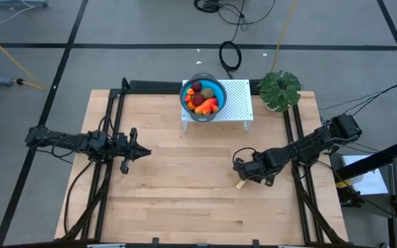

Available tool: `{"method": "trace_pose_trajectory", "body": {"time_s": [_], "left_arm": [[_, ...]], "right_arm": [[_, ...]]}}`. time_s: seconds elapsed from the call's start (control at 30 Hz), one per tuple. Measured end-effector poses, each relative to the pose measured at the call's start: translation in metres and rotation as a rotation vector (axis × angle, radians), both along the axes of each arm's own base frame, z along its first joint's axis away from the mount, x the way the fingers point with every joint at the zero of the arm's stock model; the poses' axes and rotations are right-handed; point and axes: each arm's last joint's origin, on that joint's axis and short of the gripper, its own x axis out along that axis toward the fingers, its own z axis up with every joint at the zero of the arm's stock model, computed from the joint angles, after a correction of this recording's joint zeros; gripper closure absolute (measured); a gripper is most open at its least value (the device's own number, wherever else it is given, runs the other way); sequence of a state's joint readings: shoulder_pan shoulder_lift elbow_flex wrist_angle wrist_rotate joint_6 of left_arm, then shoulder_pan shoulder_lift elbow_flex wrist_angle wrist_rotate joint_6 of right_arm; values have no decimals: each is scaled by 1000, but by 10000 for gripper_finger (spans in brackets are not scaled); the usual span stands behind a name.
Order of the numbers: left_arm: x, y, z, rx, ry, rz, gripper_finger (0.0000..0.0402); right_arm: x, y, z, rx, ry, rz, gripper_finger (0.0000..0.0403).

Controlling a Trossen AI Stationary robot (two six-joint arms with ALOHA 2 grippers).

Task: Pick & Place Fruit
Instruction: Put the yellow kitchen knife on the shelf

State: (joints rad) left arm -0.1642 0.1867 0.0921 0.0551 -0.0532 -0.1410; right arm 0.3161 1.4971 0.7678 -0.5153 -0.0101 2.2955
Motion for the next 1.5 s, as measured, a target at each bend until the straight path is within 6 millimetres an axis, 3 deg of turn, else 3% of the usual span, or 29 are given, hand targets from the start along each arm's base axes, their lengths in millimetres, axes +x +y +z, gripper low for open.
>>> {"method": "trace_pose_trajectory", "body": {"time_s": [0.57, 1.03, 1.5], "left_arm": [[0, 0, 0, -7, 0, 0, 380], [0, 0, 0, -26, 1, -1, 380], [0, 0, 0, -25, 0, -3, 380]], "right_arm": [[-2, 1, 0, 28, 28, 56, 352], [-2, 1, 2, 5, 8, 169, 351], [-16, -7, 33, -107, -110, 248, 376]]}}
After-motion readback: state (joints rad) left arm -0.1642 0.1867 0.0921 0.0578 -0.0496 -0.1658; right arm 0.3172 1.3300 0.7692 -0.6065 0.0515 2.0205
